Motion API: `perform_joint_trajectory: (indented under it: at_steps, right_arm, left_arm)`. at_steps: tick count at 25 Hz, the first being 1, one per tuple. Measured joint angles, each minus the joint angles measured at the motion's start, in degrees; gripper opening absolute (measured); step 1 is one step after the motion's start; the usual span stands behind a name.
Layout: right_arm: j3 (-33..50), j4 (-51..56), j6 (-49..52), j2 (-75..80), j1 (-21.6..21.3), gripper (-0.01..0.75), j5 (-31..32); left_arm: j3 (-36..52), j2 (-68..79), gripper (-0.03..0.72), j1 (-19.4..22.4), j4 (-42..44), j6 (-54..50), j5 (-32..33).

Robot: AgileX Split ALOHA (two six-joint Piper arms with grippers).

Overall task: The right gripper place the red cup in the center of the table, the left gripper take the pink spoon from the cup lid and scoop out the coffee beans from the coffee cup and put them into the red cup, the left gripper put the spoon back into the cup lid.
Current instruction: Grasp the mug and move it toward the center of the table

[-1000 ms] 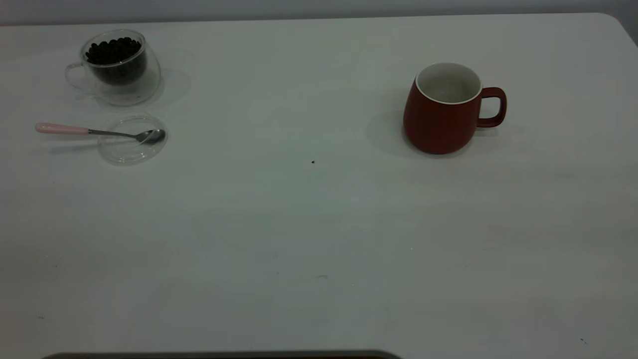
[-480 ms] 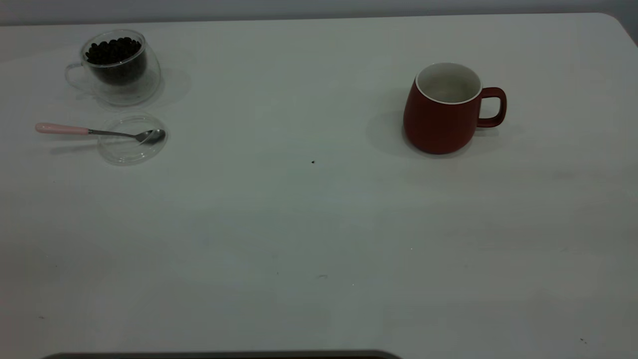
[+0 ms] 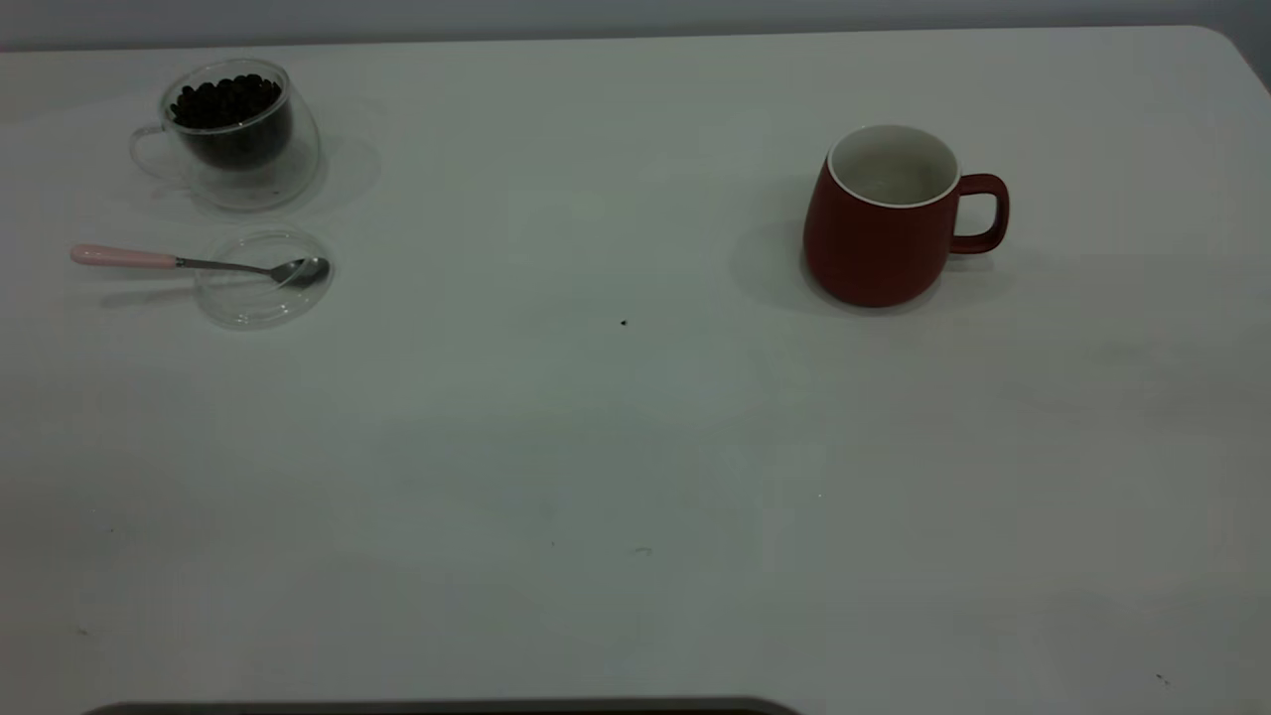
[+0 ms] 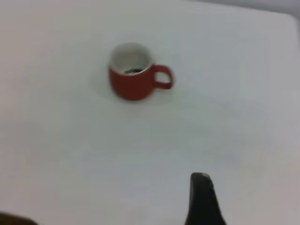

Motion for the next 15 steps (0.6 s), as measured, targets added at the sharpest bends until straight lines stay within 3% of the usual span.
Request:
perform_joint_trajectory:
  at_steps: [9,15]
  right_arm:
    - [0.0,17.5,-27.5,33.8,0.4,0.536,-20.5]
    - [-4.3,31.7,-47.2,54.6,3.9,0.536,-30.1]
  left_arm:
    - [0.0,0.0,0.517,0.0,0.0,0.0,0.0]
    - [0.0,0.0,0.517,0.0,0.0,0.0,0.0]
